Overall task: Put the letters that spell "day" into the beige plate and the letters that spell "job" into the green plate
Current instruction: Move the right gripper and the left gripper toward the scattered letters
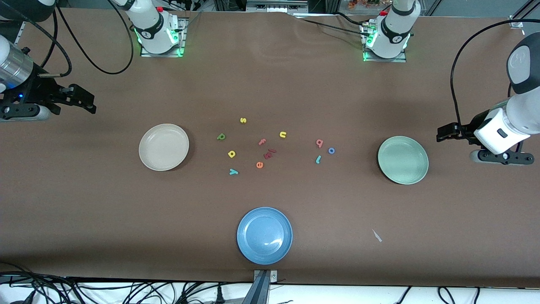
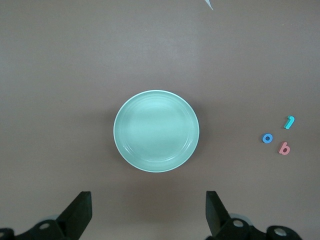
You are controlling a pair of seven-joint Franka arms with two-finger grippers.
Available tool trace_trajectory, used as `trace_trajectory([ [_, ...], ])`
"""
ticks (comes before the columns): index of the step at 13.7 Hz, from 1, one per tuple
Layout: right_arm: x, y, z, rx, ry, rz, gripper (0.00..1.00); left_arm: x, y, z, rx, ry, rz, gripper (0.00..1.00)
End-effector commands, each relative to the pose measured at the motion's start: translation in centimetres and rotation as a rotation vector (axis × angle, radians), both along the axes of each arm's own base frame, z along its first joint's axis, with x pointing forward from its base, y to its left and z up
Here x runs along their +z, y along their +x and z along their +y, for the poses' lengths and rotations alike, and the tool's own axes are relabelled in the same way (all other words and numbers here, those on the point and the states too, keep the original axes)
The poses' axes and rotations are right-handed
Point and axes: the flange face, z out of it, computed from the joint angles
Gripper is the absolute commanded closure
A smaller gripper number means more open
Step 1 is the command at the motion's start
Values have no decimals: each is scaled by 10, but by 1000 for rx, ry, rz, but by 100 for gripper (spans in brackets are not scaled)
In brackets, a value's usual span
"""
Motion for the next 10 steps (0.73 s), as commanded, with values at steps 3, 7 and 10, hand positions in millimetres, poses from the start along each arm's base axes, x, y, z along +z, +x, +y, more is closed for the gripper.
trace_trajectory([
  [3,0,-2,-1,-6,-14,-3,0,-1,-3,-16,38,-12,7,0],
  [7,0,-2,0,-3,-16,-3,0,-1,-2,-16,38,-12,5,0],
  [10,1,-2,0,-5,-14,-3,0,-3,-3,-14,43,-12,11,0],
])
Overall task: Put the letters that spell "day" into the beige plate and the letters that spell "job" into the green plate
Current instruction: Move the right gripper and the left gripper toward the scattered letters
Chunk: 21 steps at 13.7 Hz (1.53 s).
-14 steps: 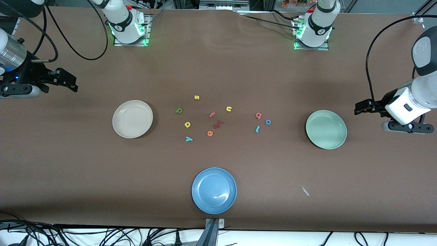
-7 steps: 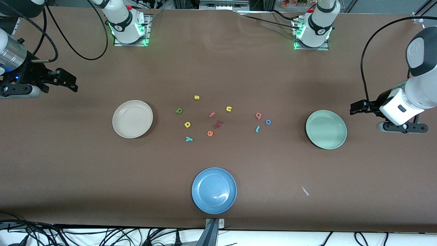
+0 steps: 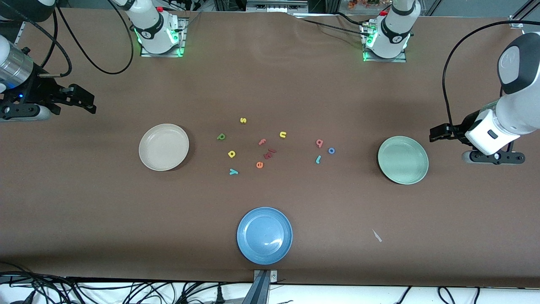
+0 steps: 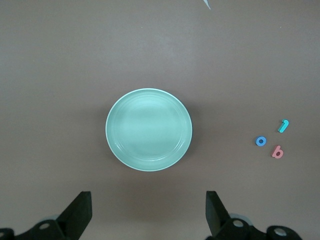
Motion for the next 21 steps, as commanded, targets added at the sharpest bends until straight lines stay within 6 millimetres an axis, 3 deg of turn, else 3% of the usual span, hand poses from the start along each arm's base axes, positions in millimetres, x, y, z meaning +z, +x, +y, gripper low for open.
trace_trajectory([
  [1,2,-2,1,-3,-14,-4,0,-4,-4,0,15,-15,12,0],
  [10,1,-2,2,4,-8,-2,0,-7,-5,2,4,-17,20,0],
  [13,-7,1,13,24,-8,12,0,-6,-5,2,4,-17,15,0],
  [16,-34,9,54,81,-4,51,0,-4,-4,3,4,-16,10,1],
  [19,-83,13,120,192,-23,116,0,-5,-4,2,4,-16,14,1],
  [21,-126,13,174,266,-39,151,0,-8,-4,-3,10,-16,19,1],
])
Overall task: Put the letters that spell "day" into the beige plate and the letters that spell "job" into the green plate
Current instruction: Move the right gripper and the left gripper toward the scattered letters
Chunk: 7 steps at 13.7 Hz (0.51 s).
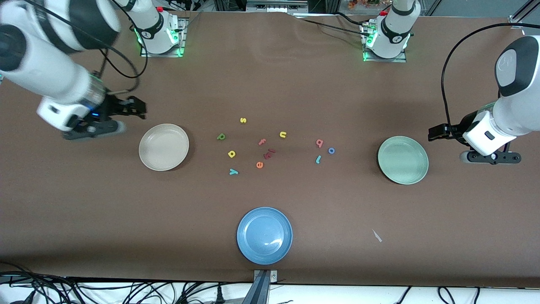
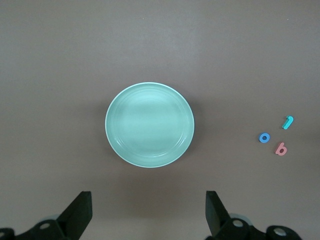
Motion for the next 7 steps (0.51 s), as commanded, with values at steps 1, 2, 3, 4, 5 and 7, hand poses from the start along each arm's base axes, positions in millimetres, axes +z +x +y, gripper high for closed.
trace_trajectory([
  [1,-59,3,65,48,-26,22,0,-5,0,-7,12,-18,10,1],
  [2,-78,3,83,30,-29,18,0,-13,3,-18,36,-14,18,1],
  [3,-97,2,102,22,-32,12,0,-24,6,-33,68,-9,27,1],
  [4,-117,-1,120,42,-36,13,0,-33,9,-46,106,-4,28,1],
  [5,-138,-3,134,59,-38,17,0,-44,11,-60,147,-3,34,1],
  [7,-170,-1,146,73,-32,5,0,-71,16,-83,277,-27,60,1],
])
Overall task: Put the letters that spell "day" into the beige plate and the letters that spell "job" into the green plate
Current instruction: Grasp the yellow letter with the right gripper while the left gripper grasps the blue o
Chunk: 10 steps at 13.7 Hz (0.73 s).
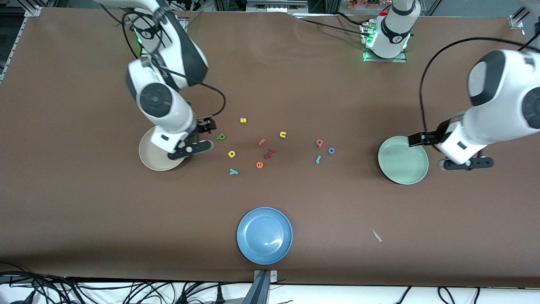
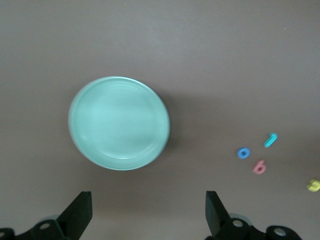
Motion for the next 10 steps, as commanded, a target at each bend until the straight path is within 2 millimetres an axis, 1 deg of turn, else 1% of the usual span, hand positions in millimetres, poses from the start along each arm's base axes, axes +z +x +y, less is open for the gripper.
trace_trajectory([
  [1,-33,4,11,-1,3,-17,0,-38,4,-33,157,-21,19,1],
  [2,-44,5,15,-10,5,-26,0,-54,0,-45,221,-12,-1,1],
  [4,-66,3,26,-21,11,-40,1,-91,-14,-79,349,0,-55,1],
  [6,-87,-2,38,-26,22,-63,10,-125,-22,-106,464,2,-73,1],
  [7,-95,-4,40,-35,28,-75,17,-146,-23,-119,503,8,-62,1],
  [8,-103,-5,40,-34,32,-82,23,-162,-24,-129,540,7,-69,1],
  [9,-113,-6,39,-33,35,-89,24,-176,-26,-137,554,21,-75,1],
  [10,-123,-8,41,-31,43,-102,27,-188,-27,-139,559,46,-74,1],
])
